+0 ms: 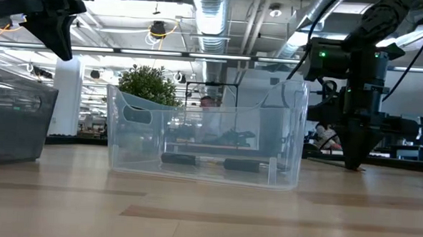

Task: Sort pens & pencils
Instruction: Put the green pencil into the black bin

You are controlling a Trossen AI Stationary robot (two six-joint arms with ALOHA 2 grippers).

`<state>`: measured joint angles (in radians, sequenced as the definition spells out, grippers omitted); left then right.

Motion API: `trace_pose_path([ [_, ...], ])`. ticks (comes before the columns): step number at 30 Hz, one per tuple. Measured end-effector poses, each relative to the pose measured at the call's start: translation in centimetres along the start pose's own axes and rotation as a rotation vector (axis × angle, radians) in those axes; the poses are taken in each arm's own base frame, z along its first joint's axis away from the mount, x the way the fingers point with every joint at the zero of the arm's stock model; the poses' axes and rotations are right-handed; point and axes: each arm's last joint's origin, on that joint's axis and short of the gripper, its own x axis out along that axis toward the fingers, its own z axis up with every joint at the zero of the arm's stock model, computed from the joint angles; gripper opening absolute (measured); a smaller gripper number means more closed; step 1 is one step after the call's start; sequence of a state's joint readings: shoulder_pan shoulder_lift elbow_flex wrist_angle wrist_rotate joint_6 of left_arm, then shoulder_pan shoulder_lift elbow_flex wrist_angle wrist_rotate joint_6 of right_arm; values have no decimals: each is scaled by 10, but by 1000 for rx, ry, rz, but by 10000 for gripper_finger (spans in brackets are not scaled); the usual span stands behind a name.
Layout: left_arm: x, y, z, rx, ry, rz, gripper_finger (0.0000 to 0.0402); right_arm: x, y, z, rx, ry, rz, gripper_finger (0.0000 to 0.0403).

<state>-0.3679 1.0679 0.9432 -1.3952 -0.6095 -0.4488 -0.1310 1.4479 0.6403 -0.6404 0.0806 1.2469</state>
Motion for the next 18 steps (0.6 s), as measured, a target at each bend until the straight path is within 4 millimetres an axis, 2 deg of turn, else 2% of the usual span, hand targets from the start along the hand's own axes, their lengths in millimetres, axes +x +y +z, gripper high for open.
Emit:
trace_pose_path([
  [12,0,0,0,-1,0,0,36,-1,5,2,-22,-22,57,48],
  [18,0,0,0,-5,-4,-2,36,-17,20,9,-91,-74,110,48],
])
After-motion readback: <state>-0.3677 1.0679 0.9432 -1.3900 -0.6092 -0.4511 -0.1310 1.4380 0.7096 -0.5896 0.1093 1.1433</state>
